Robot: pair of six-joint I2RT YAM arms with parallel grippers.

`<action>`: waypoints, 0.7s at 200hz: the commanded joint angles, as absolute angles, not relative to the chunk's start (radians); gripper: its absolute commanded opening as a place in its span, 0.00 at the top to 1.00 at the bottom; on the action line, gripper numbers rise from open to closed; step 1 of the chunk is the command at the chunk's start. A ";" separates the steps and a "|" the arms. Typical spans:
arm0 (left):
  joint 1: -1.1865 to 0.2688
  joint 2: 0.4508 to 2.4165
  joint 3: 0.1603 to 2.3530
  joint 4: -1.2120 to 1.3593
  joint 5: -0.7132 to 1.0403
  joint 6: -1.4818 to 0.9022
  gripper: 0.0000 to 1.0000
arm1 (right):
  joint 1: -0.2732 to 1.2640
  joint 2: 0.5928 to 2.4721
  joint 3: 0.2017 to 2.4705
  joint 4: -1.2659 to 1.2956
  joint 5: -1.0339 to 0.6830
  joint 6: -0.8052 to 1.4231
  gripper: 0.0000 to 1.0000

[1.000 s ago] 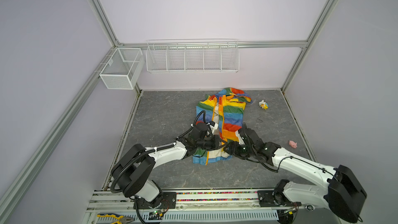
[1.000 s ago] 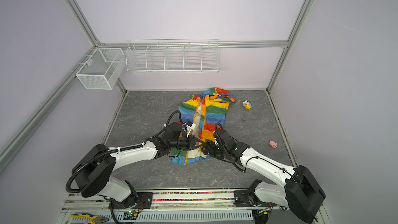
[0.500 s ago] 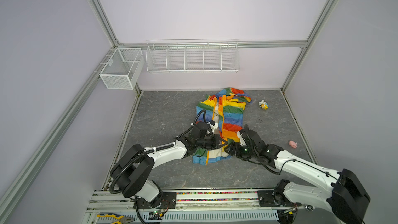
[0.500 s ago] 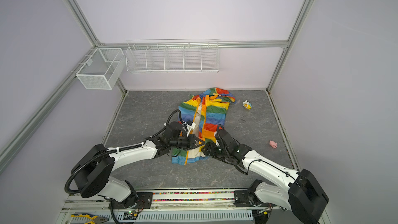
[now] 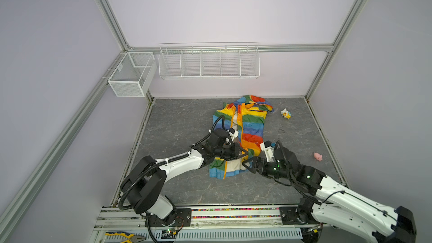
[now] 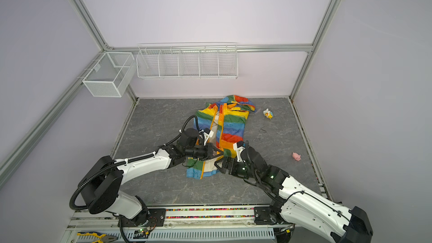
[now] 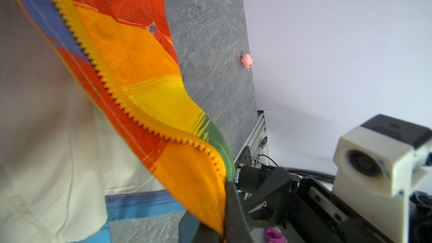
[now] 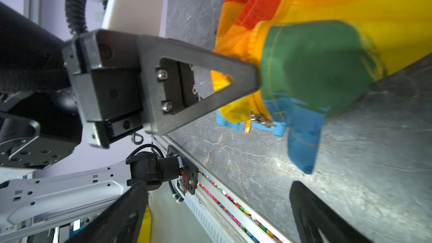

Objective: Zip up the jacket

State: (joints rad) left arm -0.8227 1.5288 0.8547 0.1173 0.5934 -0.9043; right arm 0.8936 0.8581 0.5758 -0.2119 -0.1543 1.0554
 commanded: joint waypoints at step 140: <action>-0.642 1.354 0.826 -0.005 0.753 -0.873 1.00 | 1.089 1.177 0.573 0.272 0.189 0.977 0.01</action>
